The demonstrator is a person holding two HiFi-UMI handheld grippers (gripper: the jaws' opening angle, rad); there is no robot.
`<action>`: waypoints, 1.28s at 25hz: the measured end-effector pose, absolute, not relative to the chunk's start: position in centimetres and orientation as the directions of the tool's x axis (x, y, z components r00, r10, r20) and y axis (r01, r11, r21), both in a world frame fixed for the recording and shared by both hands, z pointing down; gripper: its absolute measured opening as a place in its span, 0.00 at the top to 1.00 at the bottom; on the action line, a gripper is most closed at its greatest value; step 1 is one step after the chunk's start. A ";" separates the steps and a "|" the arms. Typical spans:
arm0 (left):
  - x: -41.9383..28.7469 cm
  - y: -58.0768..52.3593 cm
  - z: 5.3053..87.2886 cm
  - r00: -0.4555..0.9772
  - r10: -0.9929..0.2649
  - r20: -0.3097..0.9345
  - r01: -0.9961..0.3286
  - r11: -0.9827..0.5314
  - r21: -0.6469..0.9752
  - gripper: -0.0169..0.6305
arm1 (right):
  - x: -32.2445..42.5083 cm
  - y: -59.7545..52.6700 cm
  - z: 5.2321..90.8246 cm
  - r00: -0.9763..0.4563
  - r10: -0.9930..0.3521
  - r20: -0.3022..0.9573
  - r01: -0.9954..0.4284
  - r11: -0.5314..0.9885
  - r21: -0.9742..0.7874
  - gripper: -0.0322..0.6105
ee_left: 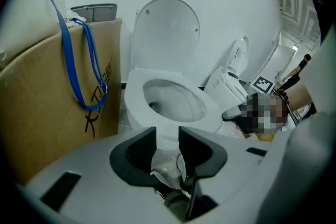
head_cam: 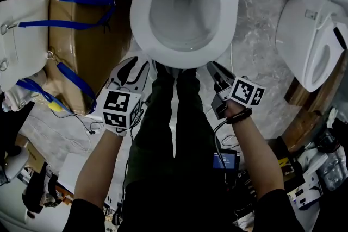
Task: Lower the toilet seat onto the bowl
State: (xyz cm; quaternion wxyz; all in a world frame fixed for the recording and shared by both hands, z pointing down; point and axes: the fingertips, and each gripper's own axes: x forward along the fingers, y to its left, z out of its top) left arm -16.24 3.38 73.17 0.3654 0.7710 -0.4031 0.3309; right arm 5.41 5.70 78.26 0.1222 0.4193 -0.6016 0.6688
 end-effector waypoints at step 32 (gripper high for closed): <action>-15.6 3.9 75.8 0.485 -0.345 0.803 -0.849 -0.408 0.337 0.76 | 5.0 6.7 87.5 -0.551 -0.185 0.814 -0.799 -0.164 -0.579 0.81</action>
